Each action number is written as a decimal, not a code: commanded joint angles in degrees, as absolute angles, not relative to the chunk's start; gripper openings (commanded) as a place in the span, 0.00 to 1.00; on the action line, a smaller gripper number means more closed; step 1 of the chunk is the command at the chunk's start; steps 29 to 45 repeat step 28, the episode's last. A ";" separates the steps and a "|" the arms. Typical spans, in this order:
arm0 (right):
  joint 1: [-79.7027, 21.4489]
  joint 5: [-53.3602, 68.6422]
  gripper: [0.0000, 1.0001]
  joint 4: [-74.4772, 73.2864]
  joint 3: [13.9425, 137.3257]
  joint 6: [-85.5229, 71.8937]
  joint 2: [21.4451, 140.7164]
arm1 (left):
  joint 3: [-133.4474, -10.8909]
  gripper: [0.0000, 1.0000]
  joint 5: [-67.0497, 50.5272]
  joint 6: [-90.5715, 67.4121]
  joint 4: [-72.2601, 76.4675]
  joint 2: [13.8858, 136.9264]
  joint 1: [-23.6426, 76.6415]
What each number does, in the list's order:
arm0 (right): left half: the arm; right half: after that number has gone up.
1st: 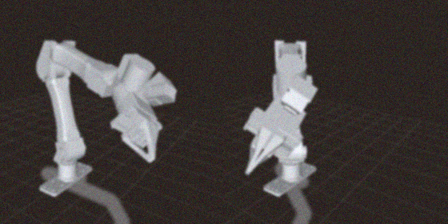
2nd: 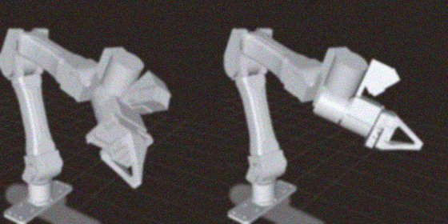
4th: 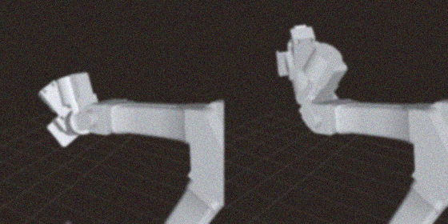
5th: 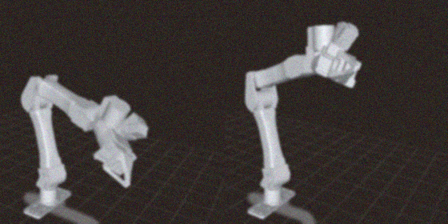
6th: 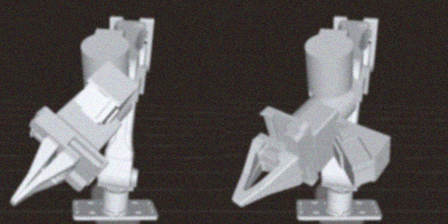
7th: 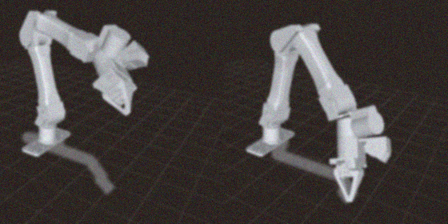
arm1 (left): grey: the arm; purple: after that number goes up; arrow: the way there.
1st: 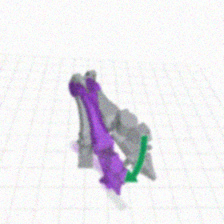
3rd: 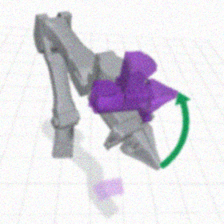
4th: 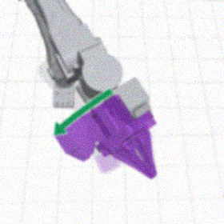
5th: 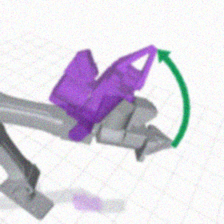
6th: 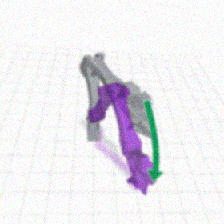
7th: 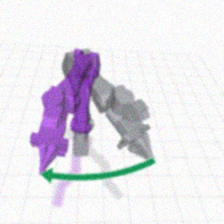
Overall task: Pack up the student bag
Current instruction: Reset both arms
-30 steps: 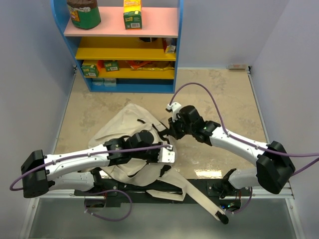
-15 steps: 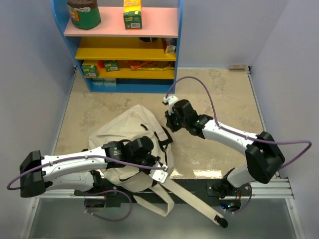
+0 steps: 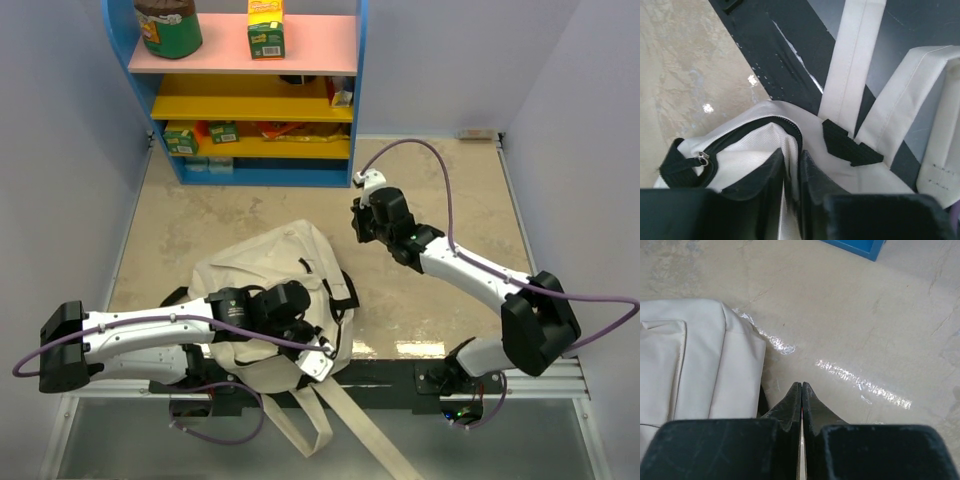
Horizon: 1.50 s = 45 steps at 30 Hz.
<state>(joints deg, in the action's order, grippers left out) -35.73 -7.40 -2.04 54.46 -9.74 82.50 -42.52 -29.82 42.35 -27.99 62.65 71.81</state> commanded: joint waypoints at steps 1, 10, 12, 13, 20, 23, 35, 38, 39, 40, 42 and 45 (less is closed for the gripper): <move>-35.86 -4.66 0.01 -0.26 52.13 -14.40 80.15 | -43.50 0.33 -26.20 41.83 -21.10 63.10 72.25; -30.07 -1.24 0.63 0.27 50.80 -21.61 77.08 | -63.79 0.84 -19.11 40.36 -19.60 71.88 72.77; -29.62 -2.71 0.73 -2.97 51.76 -22.23 77.08 | -71.14 0.89 -16.27 38.85 -22.91 73.56 72.51; -29.71 -4.46 0.75 -4.38 53.16 -22.24 77.34 | -73.45 0.91 -14.78 38.50 -24.51 74.78 71.38; -29.62 -7.38 0.82 -7.57 53.70 -19.60 76.03 | -92.27 1.00 -13.44 25.67 -42.59 80.68 52.85; -29.71 -6.86 0.82 -6.24 53.09 -19.25 73.83 | -95.53 1.00 -15.29 25.13 -46.48 80.16 41.95; -29.71 -7.73 0.84 -5.37 52.74 -18.81 71.90 | -87.12 1.00 -17.05 27.51 -44.57 72.61 28.84; -29.71 -7.73 0.84 -5.37 52.74 -18.81 71.90 | -87.12 1.00 -17.05 27.51 -44.57 72.61 28.84; -29.71 -7.73 0.84 -5.37 52.74 -18.81 71.90 | -87.12 1.00 -17.05 27.51 -44.57 72.61 28.84; -29.71 -7.73 0.84 -5.37 52.74 -18.81 71.90 | -87.12 1.00 -17.05 27.51 -44.57 72.61 28.84; -29.71 -7.73 0.84 -5.37 52.74 -18.81 71.90 | -87.12 1.00 -17.05 27.51 -44.57 72.61 28.84; -29.71 -7.73 0.84 -5.37 52.74 -18.81 71.90 | -87.12 1.00 -17.05 27.51 -44.57 72.61 28.84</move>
